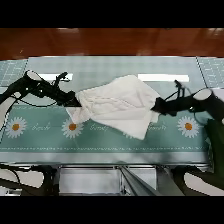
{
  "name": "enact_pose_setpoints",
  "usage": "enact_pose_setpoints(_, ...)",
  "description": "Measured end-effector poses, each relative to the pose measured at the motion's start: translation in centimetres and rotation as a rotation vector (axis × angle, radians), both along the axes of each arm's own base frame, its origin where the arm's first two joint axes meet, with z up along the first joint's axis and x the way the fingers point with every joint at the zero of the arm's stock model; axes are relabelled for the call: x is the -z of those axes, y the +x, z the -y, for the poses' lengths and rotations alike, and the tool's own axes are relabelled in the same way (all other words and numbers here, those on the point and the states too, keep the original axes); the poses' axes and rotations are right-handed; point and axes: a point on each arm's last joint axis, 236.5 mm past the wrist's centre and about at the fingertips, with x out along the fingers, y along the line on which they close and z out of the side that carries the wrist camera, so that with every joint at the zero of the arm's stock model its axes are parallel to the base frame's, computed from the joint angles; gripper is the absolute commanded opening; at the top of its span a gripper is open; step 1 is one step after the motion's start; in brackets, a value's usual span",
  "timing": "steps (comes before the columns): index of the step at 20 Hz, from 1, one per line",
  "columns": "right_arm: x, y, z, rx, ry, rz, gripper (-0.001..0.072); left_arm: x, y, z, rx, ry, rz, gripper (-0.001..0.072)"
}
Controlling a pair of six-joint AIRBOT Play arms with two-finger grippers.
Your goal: Fold the shirts.
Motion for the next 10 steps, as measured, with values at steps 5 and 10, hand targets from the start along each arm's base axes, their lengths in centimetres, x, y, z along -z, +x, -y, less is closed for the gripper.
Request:
enact_pose_setpoints(5,-2.4,9.7,5.0,0.032,-0.016,0.085,0.0021,-0.4,-0.4,3.9,0.046,-0.006,0.030,0.0021)
enact_pose_setpoints(10,-2.1,13.0,5.2,0.012,0.028,0.060,0.0410,-0.2,-0.2,5.8,0.046,0.006,0.054,0.0021)
